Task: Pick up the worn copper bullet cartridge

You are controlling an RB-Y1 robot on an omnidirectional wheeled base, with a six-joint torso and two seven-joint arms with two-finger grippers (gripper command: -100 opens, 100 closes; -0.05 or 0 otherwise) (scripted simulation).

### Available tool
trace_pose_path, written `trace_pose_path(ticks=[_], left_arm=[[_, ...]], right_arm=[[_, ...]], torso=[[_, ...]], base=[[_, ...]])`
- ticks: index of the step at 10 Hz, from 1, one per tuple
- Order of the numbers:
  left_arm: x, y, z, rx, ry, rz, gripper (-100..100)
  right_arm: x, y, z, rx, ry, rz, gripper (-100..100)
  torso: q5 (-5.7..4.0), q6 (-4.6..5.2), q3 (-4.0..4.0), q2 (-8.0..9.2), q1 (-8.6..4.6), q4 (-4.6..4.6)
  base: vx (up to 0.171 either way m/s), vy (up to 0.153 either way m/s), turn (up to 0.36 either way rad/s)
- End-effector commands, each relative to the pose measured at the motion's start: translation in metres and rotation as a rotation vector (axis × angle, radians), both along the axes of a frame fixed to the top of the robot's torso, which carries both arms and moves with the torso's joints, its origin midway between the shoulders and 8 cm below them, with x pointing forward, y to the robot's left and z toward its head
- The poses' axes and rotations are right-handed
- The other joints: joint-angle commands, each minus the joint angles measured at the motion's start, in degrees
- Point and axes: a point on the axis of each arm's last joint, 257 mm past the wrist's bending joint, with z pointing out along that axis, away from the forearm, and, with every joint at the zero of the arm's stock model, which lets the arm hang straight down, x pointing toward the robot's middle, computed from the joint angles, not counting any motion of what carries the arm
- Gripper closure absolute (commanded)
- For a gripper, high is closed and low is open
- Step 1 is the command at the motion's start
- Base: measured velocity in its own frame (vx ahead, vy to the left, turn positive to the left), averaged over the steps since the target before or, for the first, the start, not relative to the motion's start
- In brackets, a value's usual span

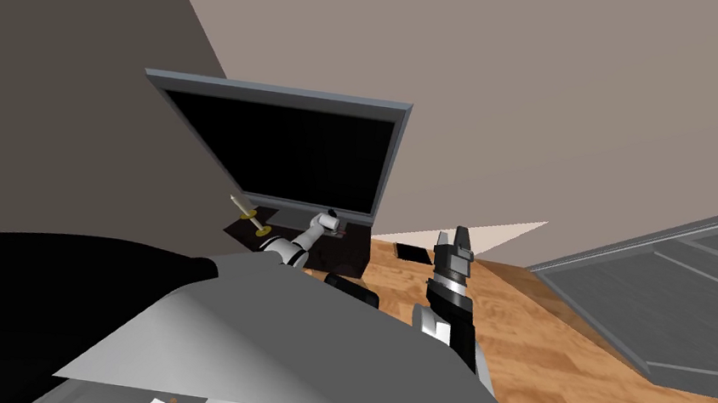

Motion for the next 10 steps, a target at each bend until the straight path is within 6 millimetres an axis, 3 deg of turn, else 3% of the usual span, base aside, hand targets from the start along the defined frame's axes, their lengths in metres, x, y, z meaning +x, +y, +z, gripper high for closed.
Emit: trace_pose_path(ticks=[1,4,7,8,10], left_arm=[[0.013,-0.003,0.014,-0.007,-0.036,0.002,-100],[0.047,-0.005,0.05,-0.025,-0.115,0.009,-100],[0.061,-0.002,0.068,-0.029,-0.132,0.011,-100],[0.061,-0.001,0.068,-0.029,-0.128,0.011,-100],[0.045,0.01,0.048,-0.022,-0.059,0.02,-100]], right_arm=[[0.0,0.0,0.0,0.0,0.0,0.0,0],[0.0,0.0,0.0,0.0,0.0,0.0,0],[0.0,0.0,0.0,0.0,0.0,0.0,0],[0.0,0.0,0.0,0.0,0.0,0.0,0],[0.0,0.0,0.0,0.0,0.0,0.0,0]], torso=[[0.0,0.0,0.0,0.0,0.0,0.0],[0.0,0.0,0.02,0.03,-0.03,0.0],[-0.02,0.12,-0.04,-0.15,-0.12,0.08],[-0.04,0.34,-0.04,-0.29,-0.28,0.21],[-0.07,0.79,-0.13,-0.6,-0.67,0.34]], base=[[-0.02,0.0,-0.011],[-0.019,-0.011,-0.026],[-0.001,-0.033,-0.046],[0.004,-0.052,-0.046],[0.009,-0.068,-0.128]])
